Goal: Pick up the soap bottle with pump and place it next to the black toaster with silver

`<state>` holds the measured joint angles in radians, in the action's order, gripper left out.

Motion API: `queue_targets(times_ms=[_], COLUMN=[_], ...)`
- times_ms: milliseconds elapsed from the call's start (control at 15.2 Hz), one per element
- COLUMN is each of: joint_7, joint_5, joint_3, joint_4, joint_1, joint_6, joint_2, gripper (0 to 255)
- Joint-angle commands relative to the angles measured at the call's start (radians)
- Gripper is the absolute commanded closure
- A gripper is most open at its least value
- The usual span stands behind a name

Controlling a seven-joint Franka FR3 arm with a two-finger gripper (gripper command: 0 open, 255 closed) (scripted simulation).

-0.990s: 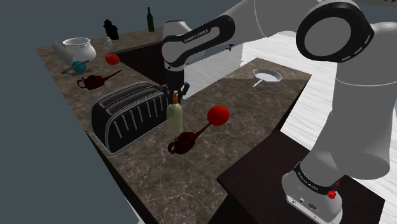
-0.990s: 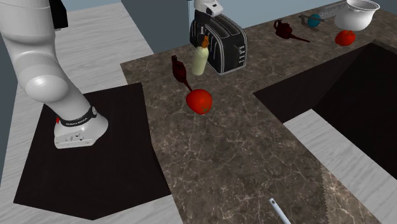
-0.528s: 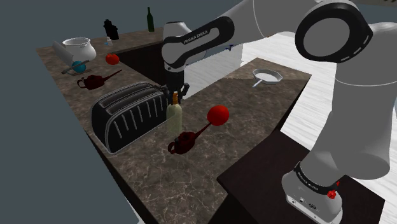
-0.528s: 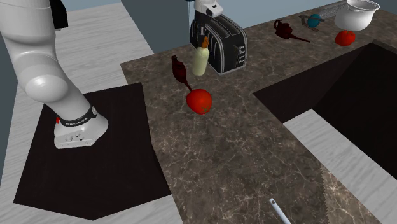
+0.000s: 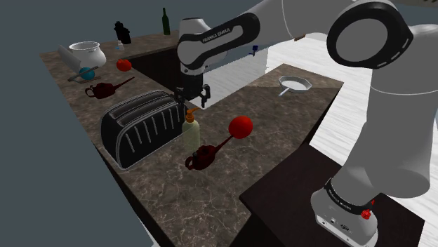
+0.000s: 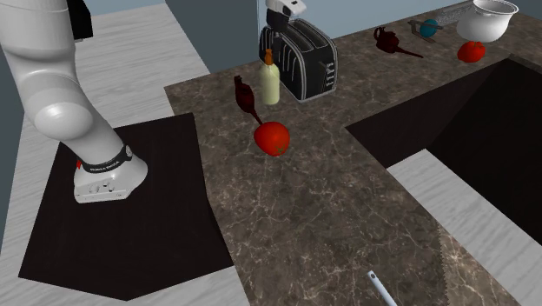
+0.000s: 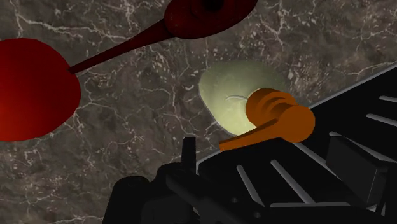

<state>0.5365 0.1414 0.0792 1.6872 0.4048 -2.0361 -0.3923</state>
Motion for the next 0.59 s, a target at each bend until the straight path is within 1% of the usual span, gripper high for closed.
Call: queue_targets(times_ms=[0, 66, 528], joint_7=[0.002, 0.003, 0.003], joint_5=[-0.004, -0.006, -0.006], joint_3=[0.003, 0.004, 0.004], joint_4=[-0.023, -0.04, -0.04], joint_1=[-0.002, -0.004, -0.004], joint_6=[0.049, 0.073, 0.073], joint_2=[0.025, 0.032, 0.032], gripper=[0, 0, 0])
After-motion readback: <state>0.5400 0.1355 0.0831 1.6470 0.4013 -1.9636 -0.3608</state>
